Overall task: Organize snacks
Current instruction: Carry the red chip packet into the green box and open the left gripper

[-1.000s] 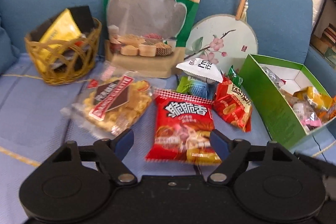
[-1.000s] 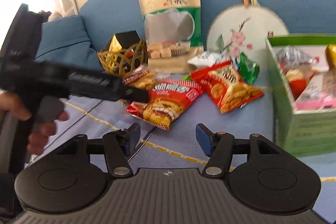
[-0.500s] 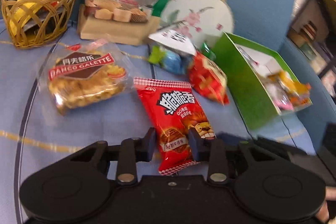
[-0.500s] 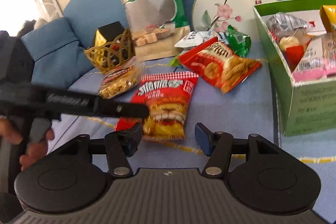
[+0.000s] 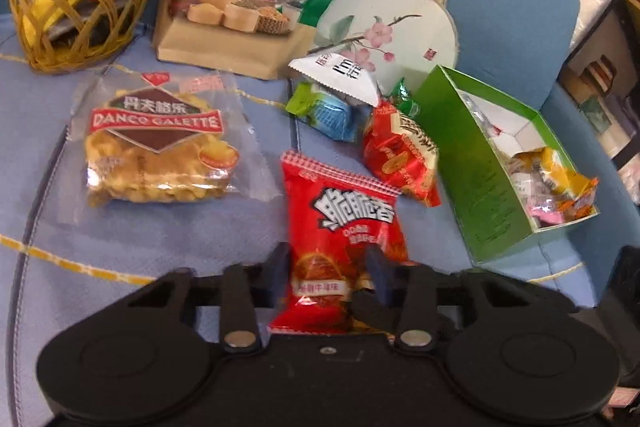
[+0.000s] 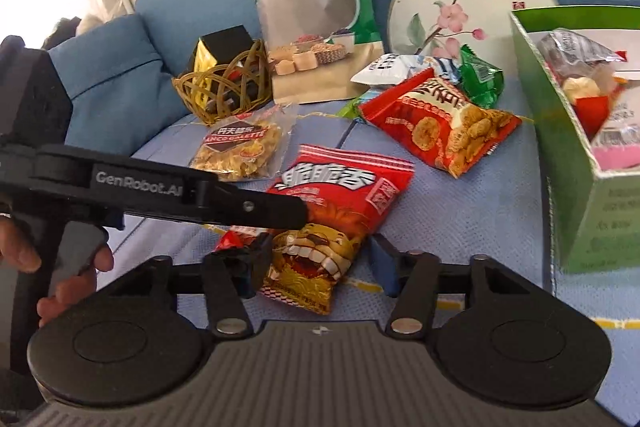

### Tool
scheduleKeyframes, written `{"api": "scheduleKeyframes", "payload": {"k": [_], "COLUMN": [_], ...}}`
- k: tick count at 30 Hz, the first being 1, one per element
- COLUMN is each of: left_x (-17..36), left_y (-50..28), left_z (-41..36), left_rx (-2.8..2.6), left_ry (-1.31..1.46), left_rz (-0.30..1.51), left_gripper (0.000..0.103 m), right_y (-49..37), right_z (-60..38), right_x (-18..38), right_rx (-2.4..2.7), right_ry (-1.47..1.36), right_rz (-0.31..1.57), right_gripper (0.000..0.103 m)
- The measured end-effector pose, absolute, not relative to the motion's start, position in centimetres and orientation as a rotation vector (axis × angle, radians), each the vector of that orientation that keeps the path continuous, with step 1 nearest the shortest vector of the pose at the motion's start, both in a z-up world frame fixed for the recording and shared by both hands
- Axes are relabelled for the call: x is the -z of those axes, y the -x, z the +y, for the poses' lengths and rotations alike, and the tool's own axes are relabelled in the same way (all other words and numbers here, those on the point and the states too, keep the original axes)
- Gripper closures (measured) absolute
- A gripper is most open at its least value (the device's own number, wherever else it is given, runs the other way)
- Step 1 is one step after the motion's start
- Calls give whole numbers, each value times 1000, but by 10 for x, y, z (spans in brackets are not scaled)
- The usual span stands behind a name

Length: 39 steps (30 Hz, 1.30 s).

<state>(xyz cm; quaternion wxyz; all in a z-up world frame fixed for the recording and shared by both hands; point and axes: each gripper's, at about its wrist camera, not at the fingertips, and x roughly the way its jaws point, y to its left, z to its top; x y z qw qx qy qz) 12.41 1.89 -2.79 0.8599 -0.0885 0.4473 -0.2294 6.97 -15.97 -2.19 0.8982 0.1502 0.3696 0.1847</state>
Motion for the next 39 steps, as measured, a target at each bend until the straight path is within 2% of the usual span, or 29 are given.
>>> {"api": "scheduleKeyframes", "payload": {"k": [1, 2, 4, 10, 16, 26, 32, 34, 35, 36, 38, 39], "left_x": [25, 21, 9, -36, -63, -77, -64, -57, -53, -51, -46, -44], "left_y": [-122, -120, -114, -110, -121, -139, -153, -155, -155, -154, -150, -149], "left_z": [16, 13, 8, -15, -72, -174, -208, -215, -218, -220, -218, -215], "left_rx": [477, 480, 483, 544, 648, 824, 878, 856, 841, 824, 772, 770], "left_ry": [172, 153, 130, 128, 85, 23, 18, -9, -28, -48, -65, -64], "left_rz": [935, 922, 881, 758, 689, 644, 673, 674, 665, 664, 641, 631], "left_gripper": [38, 38, 38, 38, 41, 41, 40, 33, 11, 0, 0, 0], "right_y": [-69, -67, -64, -50, -45, -31, -32, -34, -38, -41, -49, -49], "right_z": [-161, -163, -168, -184, -232, -307, -329, -328, -324, -320, -313, -312], "right_x": [20, 17, 7, -32, -48, -60, -52, -48, -45, -41, -31, -29], "right_rx": [-377, -363, -349, -284, -178, 47, 135, 168, 202, 241, 299, 294], "right_ry": [-316, -323, -331, -264, -283, -315, -317, -271, -214, -153, -39, -25], "right_rz": [766, 764, 723, 531, 427, 316, 326, 342, 362, 385, 437, 438], "right_gripper": [34, 44, 47, 49, 50, 50, 50, 51, 50, 47, 33, 33]}}
